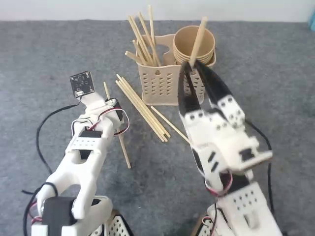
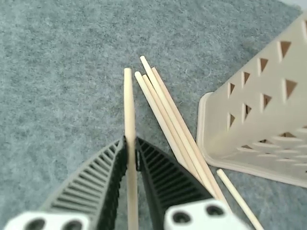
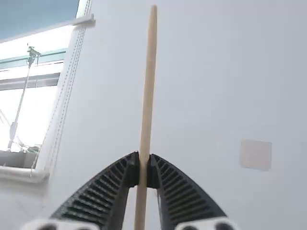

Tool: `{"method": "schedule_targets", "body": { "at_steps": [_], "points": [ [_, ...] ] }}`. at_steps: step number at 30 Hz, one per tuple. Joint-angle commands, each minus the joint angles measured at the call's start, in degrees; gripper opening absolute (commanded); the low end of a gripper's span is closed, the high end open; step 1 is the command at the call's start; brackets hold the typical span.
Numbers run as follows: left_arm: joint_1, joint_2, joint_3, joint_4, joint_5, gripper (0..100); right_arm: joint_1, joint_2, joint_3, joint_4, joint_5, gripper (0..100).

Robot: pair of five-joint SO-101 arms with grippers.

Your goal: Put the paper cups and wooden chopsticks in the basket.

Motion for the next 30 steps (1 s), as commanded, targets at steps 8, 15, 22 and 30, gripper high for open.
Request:
{"method": "schedule_targets", "body": {
  "at_steps": [8, 15, 22, 30],
  "points": [
    [-1.67, 0.09, -3.21, -2.55, -0.44, 1, 3.30, 40.66, -32.53, -6.64, -11.87, 0.9],
    [-1.58, 0.09, -3.30, -2.64, -0.44, 1, 4.26, 62.81, -46.24, -6.73, -11.16, 0.9],
    [-1.67, 0.18, -2.95, -4.57, -0.44, 1, 4.53, 69.32, -45.71, -7.43, -5.45, 9.1],
    [-1.76, 0.18, -2.95, -4.75, -0.44, 1, 3.91, 57.71, -37.27, 0.48, -5.63, 15.2]
  ]
}}
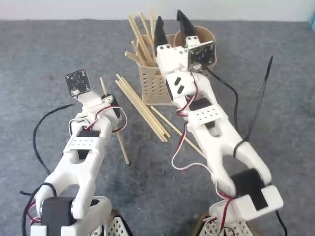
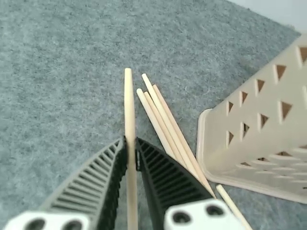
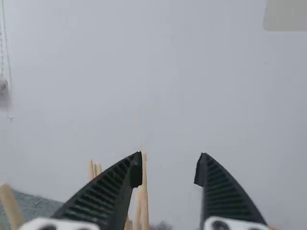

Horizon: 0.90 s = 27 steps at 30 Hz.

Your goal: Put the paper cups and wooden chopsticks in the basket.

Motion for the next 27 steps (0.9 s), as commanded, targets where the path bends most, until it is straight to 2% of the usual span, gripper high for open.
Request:
{"method": "schedule_targets", "body": {
  "at_steps": [1, 8, 14, 17, 21, 27],
  "points": [
    [-0.62, -0.18, -2.59, -1.49, -0.44, 1, 0.13, -13.14, 3.69, 7.60, 0.44, 13.1],
    [-0.70, -0.18, -2.59, -1.49, -0.44, 1, 1.45, -40.13, 16.35, 30.90, 0.44, 0.9],
    [-0.70, -0.18, -2.51, -1.41, -0.44, 1, 2.42, -66.15, 26.73, 63.60, 0.35, 0.9],
    [-0.79, -0.18, -2.24, -1.32, -0.44, 1, 2.51, -74.86, 30.59, 76.18, 0.35, 0.9],
    [-0.70, -0.18, -1.71, -1.58, -0.53, 1, 2.51, -81.01, 34.37, 87.78, 0.44, 0.9],
    [-1.58, -0.70, -1.71, -1.58, -0.53, 1, 2.51, -77.49, 39.74, 98.77, 0.88, 0.9]
  ]
}}
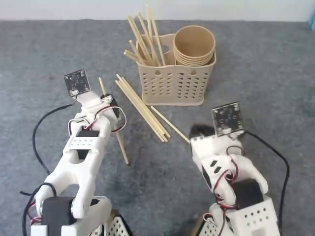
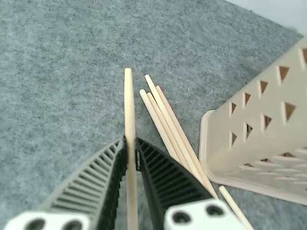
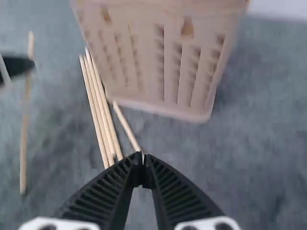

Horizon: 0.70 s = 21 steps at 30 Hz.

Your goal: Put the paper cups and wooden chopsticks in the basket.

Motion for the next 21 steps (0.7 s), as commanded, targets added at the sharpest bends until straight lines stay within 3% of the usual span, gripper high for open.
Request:
{"method": "schedule_targets", "body": {
  "at_steps": [1, 7, 11, 16, 21],
  "points": [
    [-1.49, -0.70, -1.89, -1.67, -0.53, 2, 0.31, 4.09, 2.46, 5.49, 0.79, 0.9],
    [-1.85, -1.23, -2.95, -1.41, -0.53, 2, 0.48, 21.32, 4.22, 0.75, 5.10, 0.9],
    [-4.04, -6.77, -4.26, 0.53, -0.44, 2, 0.57, 36.44, 4.22, -7.87, 7.56, 0.9],
    [-3.69, -19.34, -10.86, 14.24, -0.09, 2, 1.89, 47.60, -1.85, -7.34, 8.53, 0.9],
    [2.20, -29.19, -25.71, 23.56, -0.09, 2, 1.63, 49.36, -2.81, -6.02, 8.62, 0.9]
  ]
}}
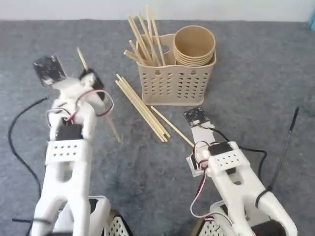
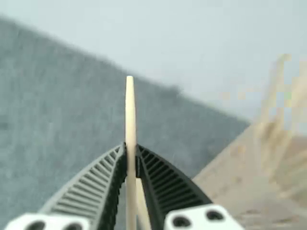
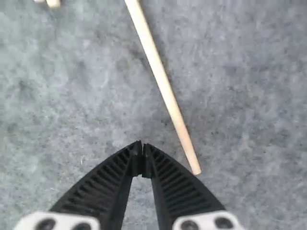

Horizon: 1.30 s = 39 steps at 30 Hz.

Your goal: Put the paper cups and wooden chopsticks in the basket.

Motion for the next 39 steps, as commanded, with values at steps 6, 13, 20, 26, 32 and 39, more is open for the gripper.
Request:
{"method": "schedule_targets", "body": {
  "at_steps": [6, 13, 20, 26, 32, 39],
  "points": [
    [14.15, -5.36, -25.10, -6.95, -0.26, 1, 0.48, 0.31, -3.16, 0.75, 0.79, 0.9],
    [18.11, 11.16, -27.82, -37.45, -0.35, 1, 0.48, 0.31, -3.08, 0.75, 0.79, 0.9],
    [17.76, 28.13, -37.76, -34.20, -0.44, 1, 0.48, 0.31, -3.08, 0.75, 3.60, 0.9],
    [17.85, 31.38, -38.37, -33.76, -0.35, 2, 0.48, 0.31, -3.08, 0.75, 3.96, 0.9],
    [17.76, 31.74, -38.64, -34.64, -0.09, 18, 0.48, 0.31, -3.08, 0.75, 3.96, 0.9],
    [17.32, 29.19, -38.46, -27.16, -0.26, 28, 0.48, 0.31, -3.08, 0.75, 3.96, 0.9]
  ]
}}
